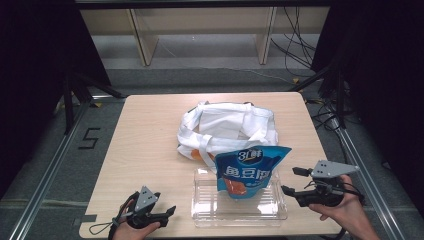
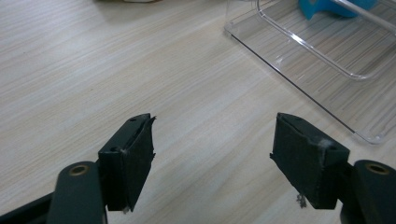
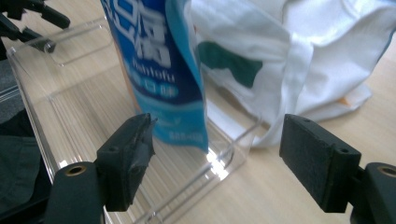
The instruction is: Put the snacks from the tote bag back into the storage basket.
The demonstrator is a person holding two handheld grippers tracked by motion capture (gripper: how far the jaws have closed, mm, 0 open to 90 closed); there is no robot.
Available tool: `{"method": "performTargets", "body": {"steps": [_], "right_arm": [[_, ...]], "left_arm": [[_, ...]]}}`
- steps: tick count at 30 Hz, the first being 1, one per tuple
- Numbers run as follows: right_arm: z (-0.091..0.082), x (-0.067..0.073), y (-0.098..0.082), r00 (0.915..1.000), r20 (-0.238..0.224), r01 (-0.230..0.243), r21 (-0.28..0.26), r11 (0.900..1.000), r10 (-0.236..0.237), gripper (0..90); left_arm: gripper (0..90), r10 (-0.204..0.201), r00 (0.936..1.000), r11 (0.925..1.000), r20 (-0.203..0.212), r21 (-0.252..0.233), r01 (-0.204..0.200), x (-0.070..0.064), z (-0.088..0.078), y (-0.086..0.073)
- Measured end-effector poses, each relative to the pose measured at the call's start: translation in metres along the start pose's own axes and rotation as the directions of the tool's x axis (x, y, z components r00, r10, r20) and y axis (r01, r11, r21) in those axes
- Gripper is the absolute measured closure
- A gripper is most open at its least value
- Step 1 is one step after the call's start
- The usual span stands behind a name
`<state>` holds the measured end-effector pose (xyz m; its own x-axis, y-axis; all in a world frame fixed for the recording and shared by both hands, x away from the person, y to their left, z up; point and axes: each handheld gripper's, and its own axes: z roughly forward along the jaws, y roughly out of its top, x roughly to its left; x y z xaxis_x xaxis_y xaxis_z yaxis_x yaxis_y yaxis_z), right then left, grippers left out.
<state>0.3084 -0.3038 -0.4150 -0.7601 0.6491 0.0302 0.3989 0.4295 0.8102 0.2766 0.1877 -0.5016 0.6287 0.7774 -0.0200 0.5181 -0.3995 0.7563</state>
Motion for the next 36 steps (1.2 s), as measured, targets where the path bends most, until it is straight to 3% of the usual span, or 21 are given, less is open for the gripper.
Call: {"method": "performTargets", "body": {"steps": [2, 5, 6, 8, 11, 20, 21, 22, 25, 26, 27, 30, 31, 32, 33, 36], "right_arm": [[0.002, 0.0, -0.007, 0.9993, -0.004, -0.037, 0.013, 0.999, 0.037, 26.7], [0.006, 0.001, -0.012, 0.9996, 0.002, -0.03, 0.005, 1.0, 0.03, 26.7], [0.007, 0.002, -0.013, 0.9992, 0.003, -0.039, 0.008, 0.999, 0.039, 26.7], [0.007, 0.001, -0.016, 0.9997, 0.008, -0.025, 0.004, 1.0, 0.025, 26.7], [0.006, 0.002, -0.023, 0.9981, 0.03, -0.054, -0.007, 0.999, 0.054, 26.7], [-0.004, 0.001, -0.046, 0.9875, 0.064, -0.141, -0.041, 0.989, 0.144, 26.8], [-0.004, -0.002, -0.048, 0.9906, 0.071, -0.113, -0.054, 0.992, 0.117, 27.0], [-0.004, -0.001, -0.052, 0.9874, 0.07, -0.139, -0.041, 0.989, 0.142, 27.0], [-0.006, -0.001, -0.057, 0.9865, 0.08, -0.142, -0.016, 0.99, 0.143, 27.0], [-0.007, 0.0, -0.058, 0.9819, 0.078, -0.173, -0.003, 0.985, 0.172, 27.0], [-0.006, -0.002, -0.06, 0.9848, 0.084, -0.151, -0.016, 0.988, 0.152, 27.0], [-0.007, -0.003, -0.066, 0.9836, 0.089, -0.157, -0.008, 0.988, 0.157, 27.0], [-0.006, -0.005, -0.068, 0.9864, 0.084, -0.141, -0.009, 0.99, 0.141, 27.0], [-0.007, -0.004, -0.069, 0.9827, 0.103, -0.155, -0.003, 0.988, 0.154, 27.0], [-0.006, -0.005, -0.071, 0.9841, 0.103, -0.145, -0.007, 0.989, 0.145, 27.0], [-0.005, -0.004, -0.071, 0.9839, 0.109, -0.142, -0.001, 0.99, 0.141, 27.0]], "left_arm": [[28.6, -0.004, 1.0, 0.9999, -0.001, 0.015, 0.004, 0.0, 0.0, 0.0], [28.6, -0.013, 0.9999, 0.9999, -0.002, 0.001, 0.013, -0.001, 0.0, 0.0], [28.6, 0.003, 1.0, 1.0, -0.003, 0.004, -0.003, 0.0, 0.0, 0.0], [28.6, -0.024, 0.9995, 0.9997, -0.021, -0.001, 0.024, -0.001, 0.001, 0.0], [28.6, 0.018, 0.9998, 0.9998, -0.006, 0.013, -0.018, 0.002, -0.002, 0.0], [28.6, 0.017, 0.9998, 0.9997, -0.009, 0.017, -0.016, 0.002, -0.002, 0.001], [28.6, 0.014, 0.9999, 0.9997, -0.009, 0.018, -0.014, 0.001, -0.002, 0.001], [28.6, 0.016, 0.9998, 0.9997, -0.011, 0.017, -0.015, 0.001, -0.002, 0.001], [28.6, -0.019, 0.9998, 0.9998, -0.004, 0.0, 0.019, -0.001, 0.0, 0.0], [28.6, -0.013, 0.9999, 0.9999, -0.005, 0.006, 0.013, 0.0, -0.001, 0.0], [28.6, -0.008, 0.9999, 0.9999, -0.008, 0.007, 0.008, 0.0, -0.001, 0.0], [28.6, -0.019, 0.9998, 0.9998, -0.003, 0.0, 0.019, -0.001, 0.0, 0.0], [28.6, -0.013, 0.9999, 0.9999, -0.004, 0.005, 0.013, 0.0, -0.001, 0.0], [28.6, -0.003, 1.0, 1.0, -0.009, 0.005, 0.003, 0.0, -0.001, 0.0], [28.6, 0.016, 0.9999, 0.9998, -0.007, 0.01, -0.015, 0.001, -0.001, 0.0], [28.6, 0.004, 1.0, 1.0, -0.004, 0.004, -0.003, 0.0, -0.001, 0.0]]}}
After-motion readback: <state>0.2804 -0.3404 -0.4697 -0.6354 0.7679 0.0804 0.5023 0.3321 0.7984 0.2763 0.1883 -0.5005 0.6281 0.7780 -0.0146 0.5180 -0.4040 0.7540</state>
